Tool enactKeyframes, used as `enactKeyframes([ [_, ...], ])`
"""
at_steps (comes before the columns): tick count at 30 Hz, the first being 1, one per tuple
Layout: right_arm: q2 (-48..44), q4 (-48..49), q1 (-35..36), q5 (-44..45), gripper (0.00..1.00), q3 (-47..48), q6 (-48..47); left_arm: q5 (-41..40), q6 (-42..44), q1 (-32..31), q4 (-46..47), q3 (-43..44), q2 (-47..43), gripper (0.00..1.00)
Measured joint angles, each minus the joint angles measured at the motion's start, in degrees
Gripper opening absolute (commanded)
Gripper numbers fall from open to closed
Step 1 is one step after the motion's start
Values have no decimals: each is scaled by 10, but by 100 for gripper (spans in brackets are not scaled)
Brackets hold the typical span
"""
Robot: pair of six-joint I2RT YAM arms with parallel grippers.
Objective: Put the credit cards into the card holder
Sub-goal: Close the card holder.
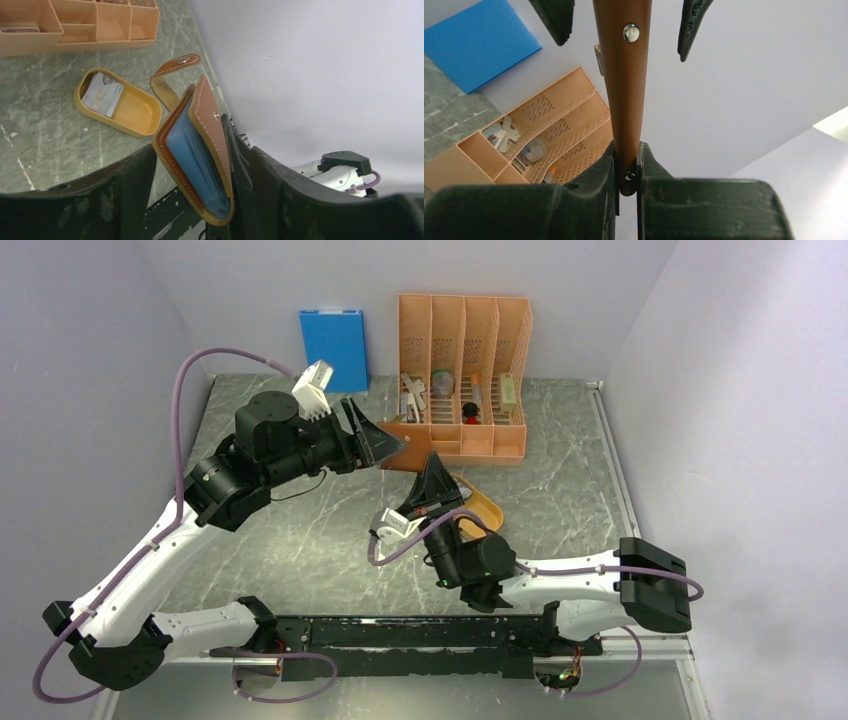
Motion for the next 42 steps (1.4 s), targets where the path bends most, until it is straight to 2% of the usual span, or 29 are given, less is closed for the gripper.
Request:
enactKeyframes([
  [5, 10, 5, 7, 9, 0, 7, -9, 0, 3, 0, 2, -3, -1, 32],
  [7, 15, 7, 11, 17, 0, 10, -13, 0, 0, 0, 7, -8, -1, 10],
  [8, 17, 10, 14, 23, 0, 10, -17, 0, 0, 0, 10, -10, -1, 5],
  [9, 22, 12, 17, 31, 0, 11, -21, 1, -3, -1, 14, -12, -1, 5],
  [10, 26, 13, 19, 35, 13, 12, -23, 0, -4, -2, 14, -12, -2, 5],
  [11, 29, 14, 22, 44, 38, 15, -23, 0, -5, -2, 14, -14, -3, 5],
  [12, 31, 12, 27, 55, 57, 20, -21, 0, -5, -2, 14, -17, -5, 5],
  [13, 31, 6, 30, 64, 86, 25, -9, 0, -5, -2, 15, -21, -9, 5],
  [14, 28, -17, 35, 73, 98, 36, 9, -5, 0, -2, 16, -23, -11, 5],
  [15, 21, -64, 42, 80, 100, 53, 43, -11, 7, -2, 16, -26, -14, 5],
  [18, -25, -323, 55, 47, 100, 141, 224, -33, 37, -3, 7, -28, -21, 5],
  [21, -68, -566, 48, -45, 100, 257, 433, -46, 82, -2, -10, -27, -35, 5],
  [23, -93, -673, 30, -122, 100, 307, 546, -45, 118, -2, -14, -27, -51, 5],
  [26, -129, -772, -28, -269, 100, 333, 690, -11, 181, -1, -13, -27, -87, 5],
  [30, -160, -830, -145, -476, 100, 333, 830, 64, 256, -2, -13, -27, -130, 5],
  [33, -176, -840, -210, -593, 100, 332, 906, 123, 306, -2, -13, -27, -155, 5],
  [36, -191, -833, -251, -699, 100, 329, 969, 185, 351, -2, -13, -26, -164, 5],
  [42, -202, -768, -298, -848, 96, 299, 1077, 268, 401, -5, -16, -18, -154, 5],
])
